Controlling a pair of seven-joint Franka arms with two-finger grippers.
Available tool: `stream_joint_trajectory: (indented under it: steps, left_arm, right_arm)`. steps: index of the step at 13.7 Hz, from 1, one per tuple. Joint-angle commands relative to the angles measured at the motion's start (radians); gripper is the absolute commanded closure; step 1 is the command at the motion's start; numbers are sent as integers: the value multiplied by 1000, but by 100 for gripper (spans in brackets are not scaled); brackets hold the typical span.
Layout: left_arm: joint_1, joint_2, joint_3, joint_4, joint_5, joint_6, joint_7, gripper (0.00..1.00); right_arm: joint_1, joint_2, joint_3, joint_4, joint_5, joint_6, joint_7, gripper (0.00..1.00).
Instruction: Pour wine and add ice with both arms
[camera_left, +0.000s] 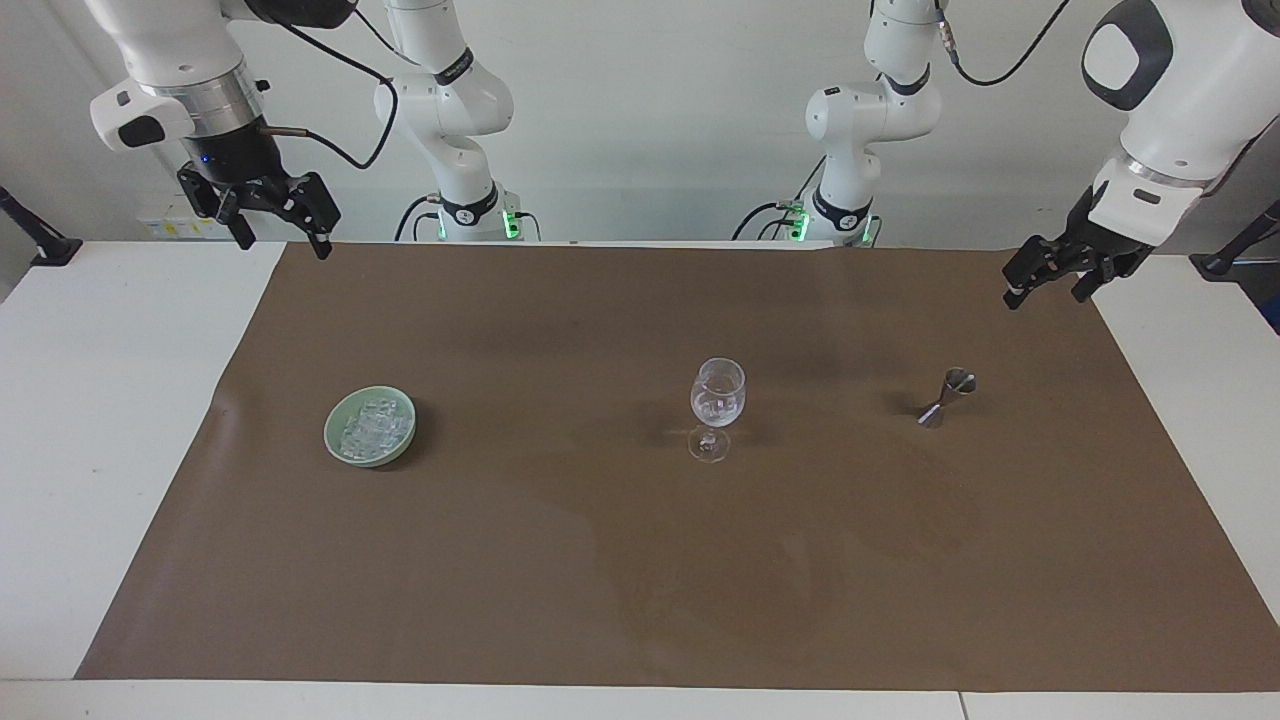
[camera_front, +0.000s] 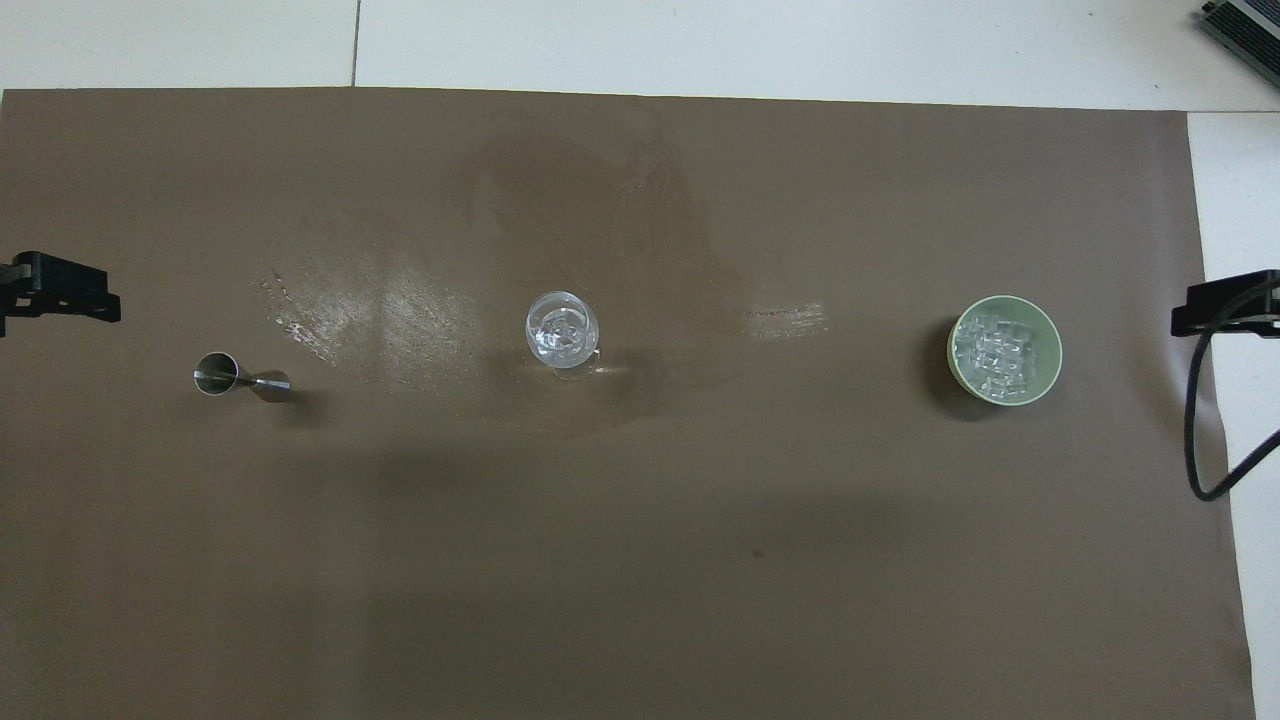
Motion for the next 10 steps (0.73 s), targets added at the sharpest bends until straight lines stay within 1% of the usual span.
stream_joint_trajectory:
  steps: [1,3,5,7,9,10]
  left_arm:
    - [7,-22,-4,-24,13,-6,12,0]
    - [7,-21,-6,-24,13,-6,7,0]
    - [-10,-21,-9,-24,13,9,12,0]
    - [-9,-21,-10,-24,13,25,44,0]
    - [-9,-22,-6,-29,13,11,175,0]
    - [-9,-22,-7,-30,13,6,202,0]
  right_arm:
    - [-12,1,3,25,20,-48,-31,0]
    - [-9,1,3,29,19,-96,-31,0]
    - [0,1,1,29,13,-93,-40,0]
    - [21,19,-29,45,8,-96,-48,0]
    - [35,16,-29,42,5,-93,-59,0]
    - [35,8,-28,36,5,-91,-63,0]
